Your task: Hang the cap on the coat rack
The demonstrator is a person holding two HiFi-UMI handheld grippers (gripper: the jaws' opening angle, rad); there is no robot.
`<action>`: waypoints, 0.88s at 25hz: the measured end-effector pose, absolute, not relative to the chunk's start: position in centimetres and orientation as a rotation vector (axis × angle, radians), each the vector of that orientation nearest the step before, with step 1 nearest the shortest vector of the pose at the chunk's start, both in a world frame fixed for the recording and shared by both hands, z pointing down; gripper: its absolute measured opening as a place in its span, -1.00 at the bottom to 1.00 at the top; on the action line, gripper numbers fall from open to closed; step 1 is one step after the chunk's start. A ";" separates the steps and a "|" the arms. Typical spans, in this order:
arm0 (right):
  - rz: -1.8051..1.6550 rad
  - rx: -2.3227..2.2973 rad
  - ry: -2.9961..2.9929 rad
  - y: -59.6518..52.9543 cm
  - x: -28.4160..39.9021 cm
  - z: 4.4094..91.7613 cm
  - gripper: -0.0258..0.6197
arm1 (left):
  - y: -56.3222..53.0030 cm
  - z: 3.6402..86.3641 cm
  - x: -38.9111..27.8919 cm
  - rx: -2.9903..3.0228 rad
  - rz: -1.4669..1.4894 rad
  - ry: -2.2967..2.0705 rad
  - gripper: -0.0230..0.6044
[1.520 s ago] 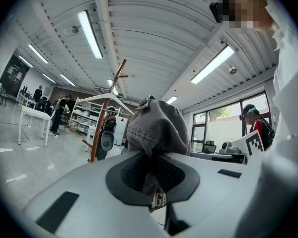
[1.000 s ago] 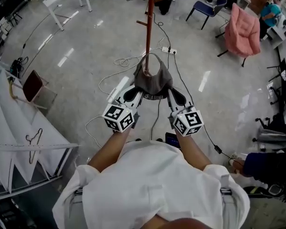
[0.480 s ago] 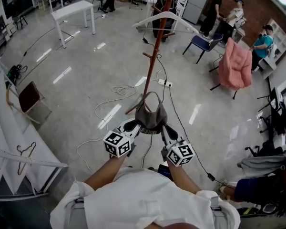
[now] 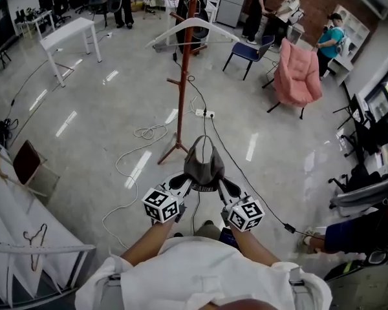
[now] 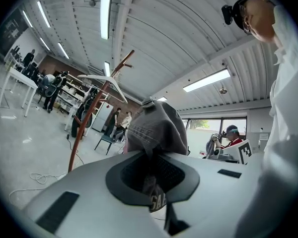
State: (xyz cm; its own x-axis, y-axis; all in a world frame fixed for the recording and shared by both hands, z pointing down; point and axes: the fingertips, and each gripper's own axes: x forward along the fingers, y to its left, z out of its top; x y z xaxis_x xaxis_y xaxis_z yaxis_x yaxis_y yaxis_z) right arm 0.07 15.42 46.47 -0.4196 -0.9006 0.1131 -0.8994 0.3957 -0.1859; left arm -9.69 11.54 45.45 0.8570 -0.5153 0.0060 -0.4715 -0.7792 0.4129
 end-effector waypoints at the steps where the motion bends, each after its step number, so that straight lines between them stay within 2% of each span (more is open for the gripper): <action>1: -0.344 -1.688 2.621 15.3 0.3 46.8 -0.83 | 11.4 45.8 -9.3 2.626 -0.143 -0.721 -0.84; 12: -0.341 -1.610 2.600 8.6 4.6 46.6 -0.83 | 4.9 44.7 -4.9 2.660 -0.070 -0.781 -0.84; 22: -0.342 -1.517 2.632 0.8 13.5 44.9 -0.83 | -3.0 42.9 3.7 2.670 -0.005 -0.848 -0.84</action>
State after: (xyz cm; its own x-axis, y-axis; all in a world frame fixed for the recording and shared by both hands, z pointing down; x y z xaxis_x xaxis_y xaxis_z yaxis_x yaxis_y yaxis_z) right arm 13.46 0.76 44.92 -0.5048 -0.8624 0.0377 -0.8435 0.4834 -0.2343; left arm 3.68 -2.99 42.91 0.8220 -0.5610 0.0976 -0.5598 -0.7646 0.3194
